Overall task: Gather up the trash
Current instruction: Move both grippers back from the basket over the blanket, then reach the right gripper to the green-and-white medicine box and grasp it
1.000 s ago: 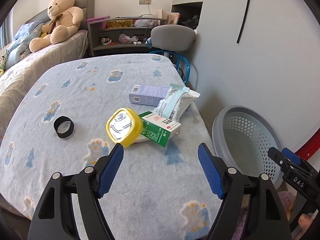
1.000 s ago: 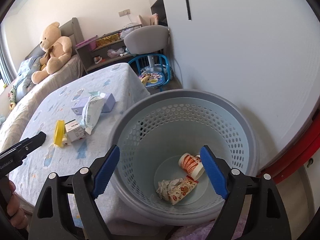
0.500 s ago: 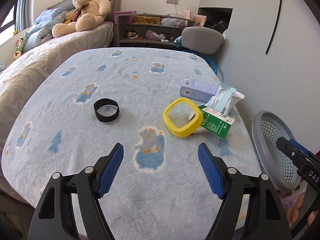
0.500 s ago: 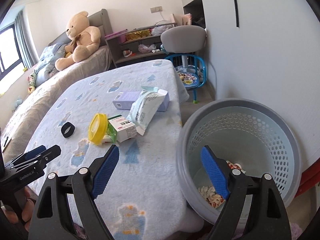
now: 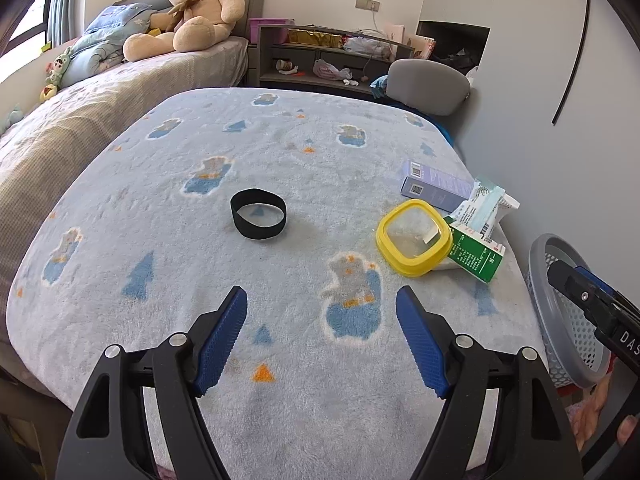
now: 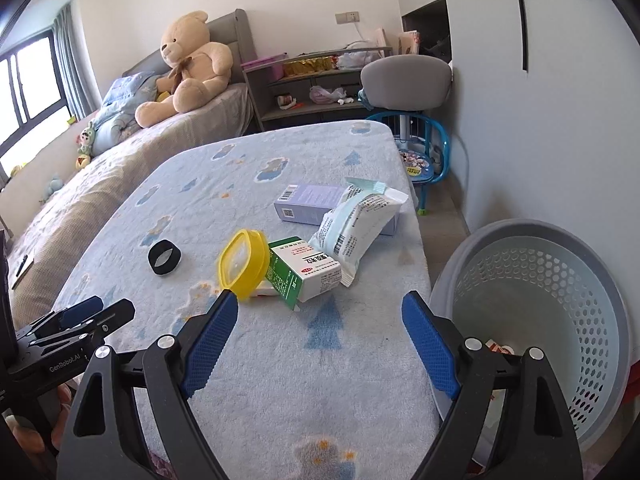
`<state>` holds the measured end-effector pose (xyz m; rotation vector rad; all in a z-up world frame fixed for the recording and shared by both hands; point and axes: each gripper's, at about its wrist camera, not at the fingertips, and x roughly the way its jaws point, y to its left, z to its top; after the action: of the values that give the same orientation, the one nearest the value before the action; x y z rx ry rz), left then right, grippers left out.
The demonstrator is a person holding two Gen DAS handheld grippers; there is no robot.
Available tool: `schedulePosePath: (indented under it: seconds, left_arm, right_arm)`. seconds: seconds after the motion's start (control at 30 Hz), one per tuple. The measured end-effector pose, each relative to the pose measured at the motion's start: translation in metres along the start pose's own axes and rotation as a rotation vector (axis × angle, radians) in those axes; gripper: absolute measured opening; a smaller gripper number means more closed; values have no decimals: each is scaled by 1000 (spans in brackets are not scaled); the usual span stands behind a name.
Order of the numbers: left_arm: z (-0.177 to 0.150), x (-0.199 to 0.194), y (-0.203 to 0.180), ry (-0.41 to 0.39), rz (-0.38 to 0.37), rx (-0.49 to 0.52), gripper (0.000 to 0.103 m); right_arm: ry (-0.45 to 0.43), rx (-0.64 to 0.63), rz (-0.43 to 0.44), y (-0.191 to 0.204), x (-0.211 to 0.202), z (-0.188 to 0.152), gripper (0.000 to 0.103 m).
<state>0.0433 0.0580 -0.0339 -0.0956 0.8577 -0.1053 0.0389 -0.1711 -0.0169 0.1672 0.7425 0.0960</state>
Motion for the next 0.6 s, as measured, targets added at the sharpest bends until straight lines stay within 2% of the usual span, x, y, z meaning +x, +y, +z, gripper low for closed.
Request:
schedulePosePath:
  seconds: [0.6]
  left_arm:
    - [4,14,16,7,13,-14,74]
  right_arm:
    - [19,-43,33,24,32,16,82]
